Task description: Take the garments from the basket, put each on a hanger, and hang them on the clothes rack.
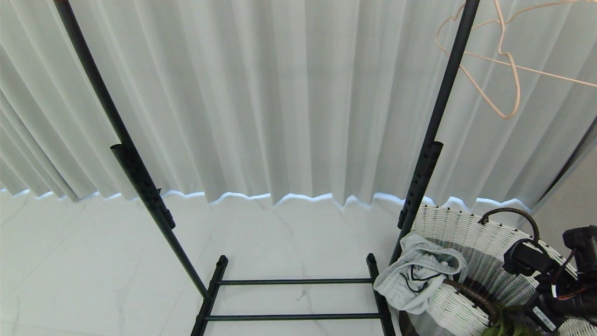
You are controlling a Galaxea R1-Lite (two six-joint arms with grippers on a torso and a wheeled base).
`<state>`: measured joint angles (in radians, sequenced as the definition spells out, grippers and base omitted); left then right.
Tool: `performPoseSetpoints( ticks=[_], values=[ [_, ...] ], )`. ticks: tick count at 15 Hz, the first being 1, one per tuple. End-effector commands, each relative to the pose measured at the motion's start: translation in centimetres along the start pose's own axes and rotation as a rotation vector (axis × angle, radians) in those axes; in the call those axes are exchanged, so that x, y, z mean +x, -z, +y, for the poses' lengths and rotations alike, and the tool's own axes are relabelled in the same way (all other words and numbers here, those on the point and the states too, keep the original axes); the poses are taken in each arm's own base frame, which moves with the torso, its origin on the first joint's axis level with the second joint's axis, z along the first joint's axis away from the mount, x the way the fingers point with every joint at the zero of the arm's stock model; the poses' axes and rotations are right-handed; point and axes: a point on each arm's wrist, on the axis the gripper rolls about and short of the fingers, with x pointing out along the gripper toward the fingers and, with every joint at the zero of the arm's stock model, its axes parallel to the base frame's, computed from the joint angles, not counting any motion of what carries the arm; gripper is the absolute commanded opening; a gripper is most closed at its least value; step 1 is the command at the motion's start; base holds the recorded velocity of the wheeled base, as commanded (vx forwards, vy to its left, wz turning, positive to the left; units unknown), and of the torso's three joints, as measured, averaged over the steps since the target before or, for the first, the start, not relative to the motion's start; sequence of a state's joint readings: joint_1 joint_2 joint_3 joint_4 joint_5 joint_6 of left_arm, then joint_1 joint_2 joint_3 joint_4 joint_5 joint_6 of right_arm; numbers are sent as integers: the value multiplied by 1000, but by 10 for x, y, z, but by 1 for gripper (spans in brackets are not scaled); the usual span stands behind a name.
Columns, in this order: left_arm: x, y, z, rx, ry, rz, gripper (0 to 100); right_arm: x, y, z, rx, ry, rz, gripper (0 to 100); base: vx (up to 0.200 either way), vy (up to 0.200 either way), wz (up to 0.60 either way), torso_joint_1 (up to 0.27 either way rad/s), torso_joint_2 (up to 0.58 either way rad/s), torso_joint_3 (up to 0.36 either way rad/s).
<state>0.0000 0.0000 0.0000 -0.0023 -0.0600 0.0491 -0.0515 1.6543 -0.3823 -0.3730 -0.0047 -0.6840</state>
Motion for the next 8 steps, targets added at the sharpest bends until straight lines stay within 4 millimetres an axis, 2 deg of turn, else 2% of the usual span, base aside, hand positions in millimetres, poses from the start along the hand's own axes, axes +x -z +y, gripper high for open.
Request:
performPoseSetpoints(
  ticks=[1, 8],
  values=[
    [0, 0, 0, 0, 0, -1, 100, -3, -2, 3, -15, -2, -13, 100, 0, 0, 0, 0, 0, 0],
    [0, 0, 0, 0, 0, -1, 100, 4, 4, 6, -17, 23, 66, 100, 0, 0, 0, 0, 0, 0]
  ],
)
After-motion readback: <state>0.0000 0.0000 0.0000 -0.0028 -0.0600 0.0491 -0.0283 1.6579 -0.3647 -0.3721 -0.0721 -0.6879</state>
